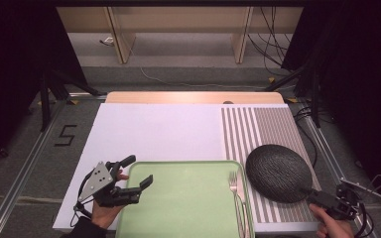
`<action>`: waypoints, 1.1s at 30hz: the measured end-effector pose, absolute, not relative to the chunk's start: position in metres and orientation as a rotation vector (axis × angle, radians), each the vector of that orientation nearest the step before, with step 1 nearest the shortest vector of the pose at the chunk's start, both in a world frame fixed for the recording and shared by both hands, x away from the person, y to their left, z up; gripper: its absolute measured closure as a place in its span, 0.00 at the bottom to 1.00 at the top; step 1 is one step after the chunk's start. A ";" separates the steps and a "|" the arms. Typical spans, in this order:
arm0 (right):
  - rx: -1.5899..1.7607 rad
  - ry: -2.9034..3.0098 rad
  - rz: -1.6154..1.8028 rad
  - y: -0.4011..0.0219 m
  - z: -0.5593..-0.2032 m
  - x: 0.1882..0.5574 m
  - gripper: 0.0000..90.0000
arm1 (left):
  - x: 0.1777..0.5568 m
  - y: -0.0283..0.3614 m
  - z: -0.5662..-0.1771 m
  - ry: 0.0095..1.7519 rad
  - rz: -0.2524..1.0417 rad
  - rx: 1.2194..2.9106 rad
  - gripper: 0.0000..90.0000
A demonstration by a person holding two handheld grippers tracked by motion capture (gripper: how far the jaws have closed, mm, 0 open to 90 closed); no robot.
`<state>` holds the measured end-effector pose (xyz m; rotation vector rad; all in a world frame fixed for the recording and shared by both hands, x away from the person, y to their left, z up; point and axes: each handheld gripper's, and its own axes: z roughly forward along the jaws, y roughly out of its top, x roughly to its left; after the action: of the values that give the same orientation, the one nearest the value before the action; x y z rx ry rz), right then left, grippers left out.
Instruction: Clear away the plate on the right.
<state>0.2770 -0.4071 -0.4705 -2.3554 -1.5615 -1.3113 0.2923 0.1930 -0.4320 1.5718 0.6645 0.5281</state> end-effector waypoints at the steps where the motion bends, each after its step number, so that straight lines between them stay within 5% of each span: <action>1: -2.361 -1.553 -1.311 -0.407 -0.471 0.277 0.24 | 0.292 0.193 -0.432 0.665 0.528 1.571 0.18; 33: -2.324 -1.077 -1.445 -0.399 -0.498 0.276 0.44 | 0.292 0.193 -0.432 0.669 0.529 1.573 0.18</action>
<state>0.2759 -0.3986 -0.4976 -2.3245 -1.0768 -1.4448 0.2925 0.1928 -0.4324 1.5730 0.6688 0.5294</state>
